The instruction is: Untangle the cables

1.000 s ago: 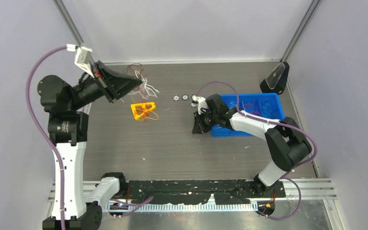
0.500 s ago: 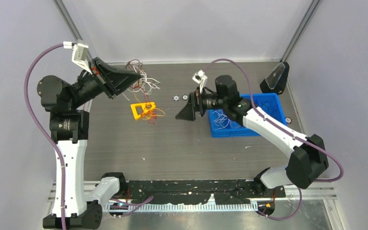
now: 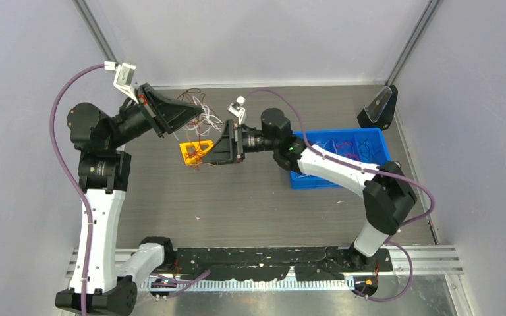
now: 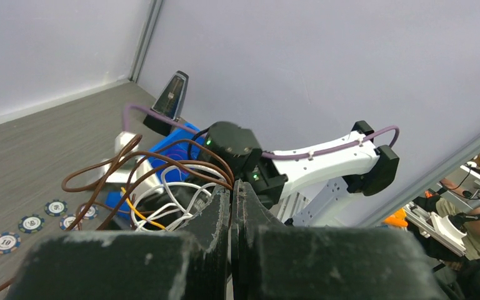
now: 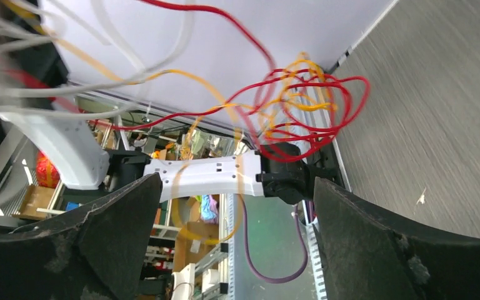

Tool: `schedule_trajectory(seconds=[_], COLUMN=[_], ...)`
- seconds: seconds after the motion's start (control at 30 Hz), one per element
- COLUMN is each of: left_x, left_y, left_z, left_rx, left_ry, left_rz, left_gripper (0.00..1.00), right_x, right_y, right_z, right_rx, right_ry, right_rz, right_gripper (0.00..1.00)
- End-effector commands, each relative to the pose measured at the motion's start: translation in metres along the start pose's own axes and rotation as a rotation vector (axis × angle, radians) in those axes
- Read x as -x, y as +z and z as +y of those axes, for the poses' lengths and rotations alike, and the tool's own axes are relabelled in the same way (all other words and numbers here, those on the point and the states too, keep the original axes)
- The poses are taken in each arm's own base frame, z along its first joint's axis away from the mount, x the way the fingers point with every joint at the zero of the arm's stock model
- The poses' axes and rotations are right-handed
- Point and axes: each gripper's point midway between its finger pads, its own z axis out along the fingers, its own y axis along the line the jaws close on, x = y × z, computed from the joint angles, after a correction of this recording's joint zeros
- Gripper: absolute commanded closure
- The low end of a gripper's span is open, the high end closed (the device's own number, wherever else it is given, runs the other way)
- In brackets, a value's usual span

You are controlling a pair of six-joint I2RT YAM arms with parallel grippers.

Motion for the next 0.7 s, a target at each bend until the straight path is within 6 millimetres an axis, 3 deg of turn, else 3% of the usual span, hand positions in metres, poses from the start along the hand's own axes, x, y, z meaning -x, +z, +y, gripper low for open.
schedule_trajectory(seconds=[0.0, 0.07, 0.1, 0.13, 0.17, 0.23, 0.27, 0.3, 0.33, 0.37, 0.43, 0.47, 0.5, 0.57, 0.63, 0.67], left_x=[0.007, 0.007, 0.006, 0.004, 0.001, -0.005, -0.008, -0.010, -0.013, -0.014, -0.011, -0.007, -0.002, 0.001, -0.002, -0.006], left_y=[-0.001, -0.002, -0.002, -0.003, -0.004, -0.009, -0.014, -0.022, -0.030, -0.039, -0.055, -0.063, -0.072, -0.088, -0.107, -0.118], left_z=[-0.011, -0.012, -0.011, -0.010, -0.006, 0.005, 0.015, 0.029, 0.040, 0.050, 0.068, 0.076, 0.088, 0.112, 0.142, 0.158], left_rx=[-0.029, -0.029, -0.028, -0.023, -0.008, 0.042, 0.086, 0.148, 0.196, 0.239, 0.317, 0.360, 0.420, 0.551, 0.710, 0.789], left_ry=[0.060, 0.066, 0.068, 0.072, 0.066, 0.057, 0.061, 0.057, 0.055, 0.059, 0.064, 0.064, 0.063, 0.064, 0.065, 0.068], left_rz=[-0.029, -0.028, -0.026, -0.024, -0.016, -0.006, -0.005, -0.007, -0.010, -0.022, -0.061, -0.082, -0.105, -0.108, -0.082, -0.060], left_gripper=[1.00, 1.00, 1.00, 1.00, 1.00, 1.00, 1.00, 1.00, 1.00, 1.00, 1.00, 1.00, 1.00, 1.00, 1.00, 1.00], right_x=[0.003, -0.001, -0.001, 0.000, 0.002, 0.010, 0.004, 0.011, 0.001, 0.006, -0.021, -0.026, -0.039, -0.059, -0.072, -0.070], right_y=[0.017, 0.017, 0.016, 0.014, 0.011, -0.004, -0.012, -0.026, -0.039, -0.058, -0.102, -0.117, -0.141, -0.178, -0.210, -0.221], right_z=[0.004, -0.005, -0.002, 0.000, 0.007, 0.006, -0.006, -0.011, -0.032, -0.044, -0.099, -0.114, -0.135, -0.161, -0.172, -0.167], right_rx=[-0.012, -0.018, -0.003, 0.016, 0.028, 0.000, -0.058, -0.090, -0.178, -0.237, -0.480, -0.527, -0.610, -0.718, -0.786, -0.795], right_ry=[0.058, 0.077, 0.085, 0.071, 0.047, -0.027, -0.001, -0.077, -0.068, -0.123, -0.086, -0.157, -0.120, -0.149, -0.179, -0.240], right_rz=[-0.015, -0.014, -0.017, -0.023, -0.026, -0.037, -0.012, -0.025, 0.013, 0.007, 0.075, 0.107, 0.133, 0.212, 0.255, 0.252], right_gripper=[0.01, 0.15, 0.35, 0.47, 0.73, 0.92, 0.93, 0.94, 0.94, 0.95, 0.95, 0.95, 0.95, 0.95, 0.95, 0.95])
